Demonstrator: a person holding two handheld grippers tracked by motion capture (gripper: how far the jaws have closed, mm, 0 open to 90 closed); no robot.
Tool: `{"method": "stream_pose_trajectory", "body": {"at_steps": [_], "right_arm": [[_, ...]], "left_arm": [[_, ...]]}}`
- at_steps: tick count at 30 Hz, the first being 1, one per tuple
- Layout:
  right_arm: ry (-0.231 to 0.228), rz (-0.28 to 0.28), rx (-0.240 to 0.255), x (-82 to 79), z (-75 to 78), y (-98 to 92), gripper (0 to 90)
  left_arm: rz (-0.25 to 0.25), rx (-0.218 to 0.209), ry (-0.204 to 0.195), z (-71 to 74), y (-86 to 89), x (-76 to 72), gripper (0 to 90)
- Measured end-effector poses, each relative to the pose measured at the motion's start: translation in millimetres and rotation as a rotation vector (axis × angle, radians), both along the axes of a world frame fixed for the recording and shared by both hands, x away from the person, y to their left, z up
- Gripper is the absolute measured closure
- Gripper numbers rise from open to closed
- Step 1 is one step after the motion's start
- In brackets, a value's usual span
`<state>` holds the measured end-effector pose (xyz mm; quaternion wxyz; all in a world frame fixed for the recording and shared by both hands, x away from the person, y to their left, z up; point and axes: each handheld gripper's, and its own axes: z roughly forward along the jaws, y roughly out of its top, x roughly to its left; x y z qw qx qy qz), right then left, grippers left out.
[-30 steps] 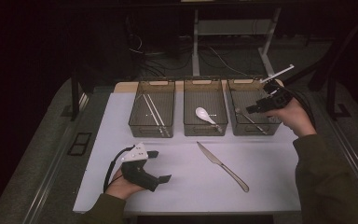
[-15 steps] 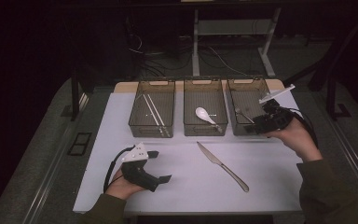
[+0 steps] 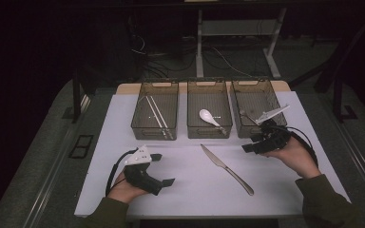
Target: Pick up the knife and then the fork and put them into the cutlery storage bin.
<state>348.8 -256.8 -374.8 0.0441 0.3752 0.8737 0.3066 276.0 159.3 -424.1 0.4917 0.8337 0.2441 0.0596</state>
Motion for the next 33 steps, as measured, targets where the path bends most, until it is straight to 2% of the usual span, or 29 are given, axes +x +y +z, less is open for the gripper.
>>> {"method": "stream_pose_trajectory", "body": {"at_steps": [10, 14, 23, 33], "right_arm": [[0.057, 0.048, -0.066, -11.0, -17.7, 23.1, 42.4], [0.078, 0.067, -0.108, -13.7, -22.3, 36.9, 47.2], [0.151, 0.089, -0.161, -16.2, -29.7, 57.9, 57.0], [0.199, 0.123, -0.211, -20.4, -38.9, 72.1, 67.4]], "left_arm": [[0.001, 0.001, -0.005, 0.6, -0.4, -0.4, 0.0], [-0.001, 0.004, -0.003, 0.7, -0.5, -0.4, 0.0], [-0.001, 0.002, -0.004, 0.6, -0.7, -0.6, 0.0], [-0.002, 0.002, -0.004, 0.7, -0.7, -0.5, 0.0]]}}
